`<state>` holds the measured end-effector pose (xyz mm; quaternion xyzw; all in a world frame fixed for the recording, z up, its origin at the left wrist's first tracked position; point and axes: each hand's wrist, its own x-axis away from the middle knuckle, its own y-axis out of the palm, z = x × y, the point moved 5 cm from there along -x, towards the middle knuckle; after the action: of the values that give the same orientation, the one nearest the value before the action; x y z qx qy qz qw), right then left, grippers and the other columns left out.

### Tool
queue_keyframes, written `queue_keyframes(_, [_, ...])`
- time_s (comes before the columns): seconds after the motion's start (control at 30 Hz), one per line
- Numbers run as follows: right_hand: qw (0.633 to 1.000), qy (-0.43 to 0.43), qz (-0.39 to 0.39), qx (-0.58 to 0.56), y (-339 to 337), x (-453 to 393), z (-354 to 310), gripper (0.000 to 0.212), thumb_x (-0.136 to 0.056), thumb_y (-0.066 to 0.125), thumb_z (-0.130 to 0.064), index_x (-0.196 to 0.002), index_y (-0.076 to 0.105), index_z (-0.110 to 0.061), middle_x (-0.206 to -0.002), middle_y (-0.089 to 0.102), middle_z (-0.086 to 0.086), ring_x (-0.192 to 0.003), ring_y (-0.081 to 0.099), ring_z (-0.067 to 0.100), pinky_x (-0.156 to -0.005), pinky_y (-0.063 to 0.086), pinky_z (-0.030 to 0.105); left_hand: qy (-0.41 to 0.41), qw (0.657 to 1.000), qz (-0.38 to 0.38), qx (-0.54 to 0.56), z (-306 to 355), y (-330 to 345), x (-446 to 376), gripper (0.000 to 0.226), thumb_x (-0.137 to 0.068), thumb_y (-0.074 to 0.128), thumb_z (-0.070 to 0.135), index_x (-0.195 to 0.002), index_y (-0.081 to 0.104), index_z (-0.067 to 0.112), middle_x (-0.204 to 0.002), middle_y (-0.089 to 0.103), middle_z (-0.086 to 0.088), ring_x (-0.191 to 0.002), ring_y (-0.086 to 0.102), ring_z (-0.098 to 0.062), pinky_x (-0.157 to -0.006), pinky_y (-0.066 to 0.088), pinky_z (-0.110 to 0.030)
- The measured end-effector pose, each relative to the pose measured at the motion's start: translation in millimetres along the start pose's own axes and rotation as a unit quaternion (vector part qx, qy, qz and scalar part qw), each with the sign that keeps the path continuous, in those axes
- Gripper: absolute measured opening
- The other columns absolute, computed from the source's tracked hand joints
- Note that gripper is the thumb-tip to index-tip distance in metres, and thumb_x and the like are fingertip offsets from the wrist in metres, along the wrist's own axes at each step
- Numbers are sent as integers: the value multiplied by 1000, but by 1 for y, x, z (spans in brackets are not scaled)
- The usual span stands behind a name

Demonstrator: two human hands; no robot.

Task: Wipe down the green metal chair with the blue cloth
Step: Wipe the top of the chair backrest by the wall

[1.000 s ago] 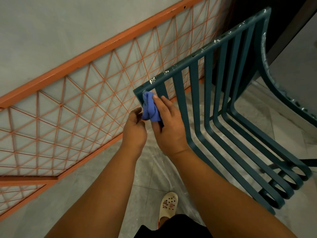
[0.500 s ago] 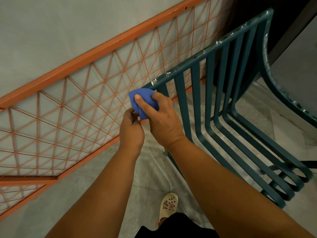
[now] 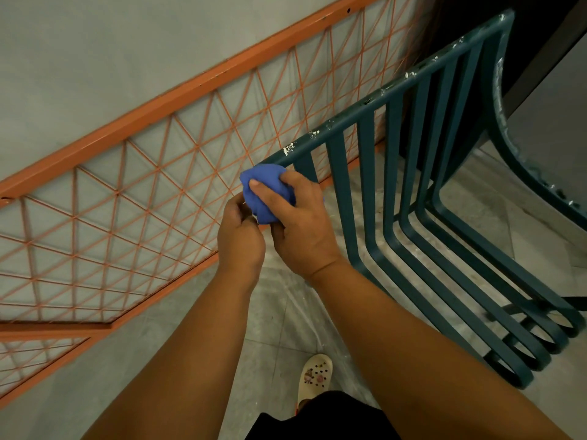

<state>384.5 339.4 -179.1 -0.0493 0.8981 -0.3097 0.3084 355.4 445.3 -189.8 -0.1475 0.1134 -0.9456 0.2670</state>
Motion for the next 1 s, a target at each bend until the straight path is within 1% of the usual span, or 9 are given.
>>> queue_keyframes(0.1, [997,-10,-38,63,8,10,7,55,-75,64,2,-125,62,-21,-128,51,15,-111,44,34,-87,49,41,-13,1000,4,18,2,-2,0,39,-92,40,7,-126,53,24,-118,64,5,-106,61,-9,-90,51,-29])
queue_keyframes(0.2, [989,-5,-103,102,10,38,24,55,-71,72,3,-120,64,-21,-129,53,14,-112,48,38,-82,54,45,-27,999,6,26,5,-2,1,46,-95,32,2,-134,45,23,-129,56,5,-117,51,-8,-90,41,-21])
queue_keyframes(0.33, [975,44,-188,113,10,71,39,53,-67,78,-2,-115,67,-23,-125,53,9,-107,50,35,-75,57,48,-27,999,6,15,4,-3,3,45,-97,32,5,-135,44,24,-132,55,5,-121,47,-8,-101,36,-29])
queue_keyframes(0.43, [982,40,-151,104,1,62,32,50,-69,76,-5,-114,66,-23,-117,53,11,-101,51,34,-73,56,45,-27,1000,8,10,3,-6,6,45,-96,32,5,-136,44,23,-133,55,4,-121,47,-8,-106,36,-32])
queue_keyframes(0.53, [989,-25,-72,130,-3,35,8,52,-76,70,-10,-126,59,-21,-123,45,13,-105,46,34,-81,51,40,-25,999,15,20,2,-12,8,45,-95,34,4,-135,44,22,-133,55,1,-121,50,-12,-100,41,-30])
queue_keyframes(0.67, [958,-82,-29,272,9,6,-17,52,-79,53,-11,-130,56,-20,-128,29,10,-108,36,31,-82,48,44,-29,999,22,26,-1,-24,9,44,-94,36,6,-134,44,23,-129,56,2,-116,52,-10,-102,43,-35])
queue_keyframes(0.77, [921,-83,-82,372,22,17,-13,53,-79,50,-16,-131,55,-17,-129,30,11,-111,37,31,-86,51,43,-31,999,31,16,-4,-31,8,44,-96,35,6,-136,44,21,-130,56,2,-116,50,-8,-104,40,-32])
queue_keyframes(0.93, [880,-42,-239,409,28,80,10,49,-72,73,-25,-119,63,-15,-128,51,11,-108,54,31,-79,53,44,-31,999,34,9,-9,-41,5,43,-98,34,6,-136,44,22,-132,54,3,-121,47,-10,-97,35,-26])
queue_keyframes(1.0, [888,-23,-230,396,24,81,14,48,-68,77,-24,-114,65,-15,-124,52,11,-103,55,31,-77,54,44,-32,999,31,11,-10,-44,5,43,-98,34,6,-137,43,22,-132,53,4,-118,46,-7,-94,34,-24])
